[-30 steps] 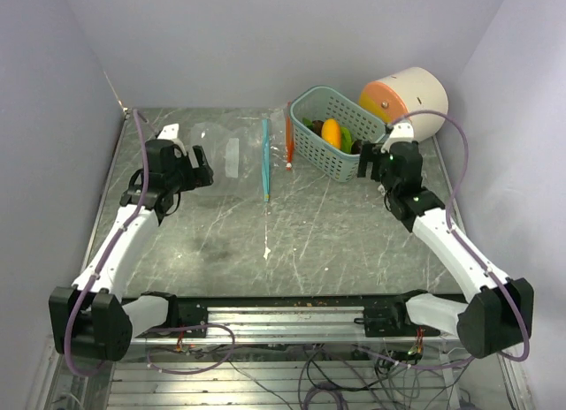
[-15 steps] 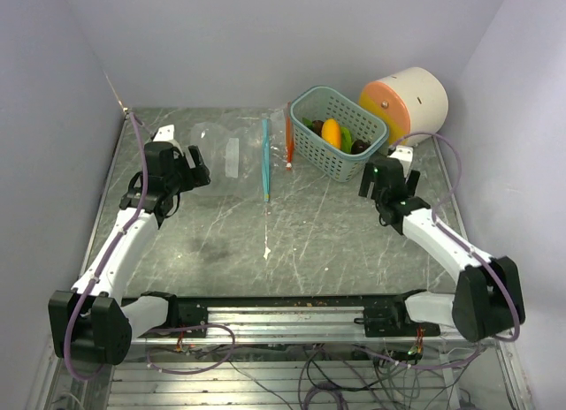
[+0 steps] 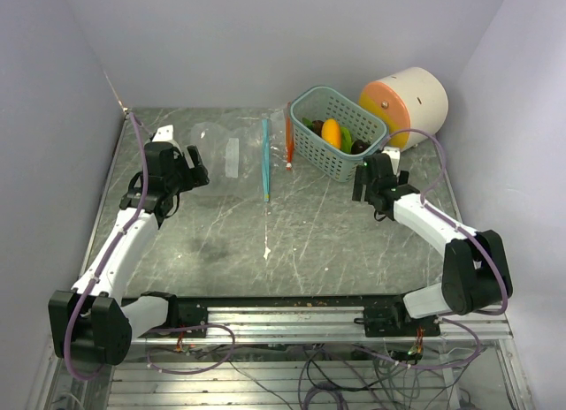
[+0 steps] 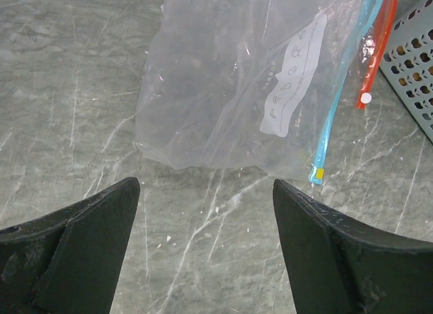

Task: Open the zip-top bag and remove the fake food
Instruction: Reset both arms

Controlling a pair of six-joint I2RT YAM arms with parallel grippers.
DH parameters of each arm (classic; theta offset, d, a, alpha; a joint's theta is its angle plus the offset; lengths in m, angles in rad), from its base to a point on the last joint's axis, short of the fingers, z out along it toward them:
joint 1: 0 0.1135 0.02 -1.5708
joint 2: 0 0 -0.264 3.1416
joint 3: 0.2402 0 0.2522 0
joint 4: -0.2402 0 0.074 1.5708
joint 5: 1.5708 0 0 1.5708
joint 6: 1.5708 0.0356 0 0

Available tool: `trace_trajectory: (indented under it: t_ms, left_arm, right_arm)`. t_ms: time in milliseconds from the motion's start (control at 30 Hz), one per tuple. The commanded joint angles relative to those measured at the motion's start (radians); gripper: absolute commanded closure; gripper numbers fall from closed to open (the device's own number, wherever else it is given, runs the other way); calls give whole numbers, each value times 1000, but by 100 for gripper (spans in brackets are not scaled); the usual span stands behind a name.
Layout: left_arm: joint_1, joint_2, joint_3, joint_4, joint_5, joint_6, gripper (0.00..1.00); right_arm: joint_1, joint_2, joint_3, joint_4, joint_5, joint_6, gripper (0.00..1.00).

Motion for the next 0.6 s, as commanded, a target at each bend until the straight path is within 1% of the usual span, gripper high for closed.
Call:
trace_trajectory:
  t_ms: [0, 567]
  left_arm:
    - [12, -3, 5, 2, -25, 2, 10]
    - [12, -12, -4, 5, -14, 18, 10]
  right_arm:
    - [2, -6, 27, 3, -4, 3, 7]
    - [4, -14, 24, 7, -10, -6, 7]
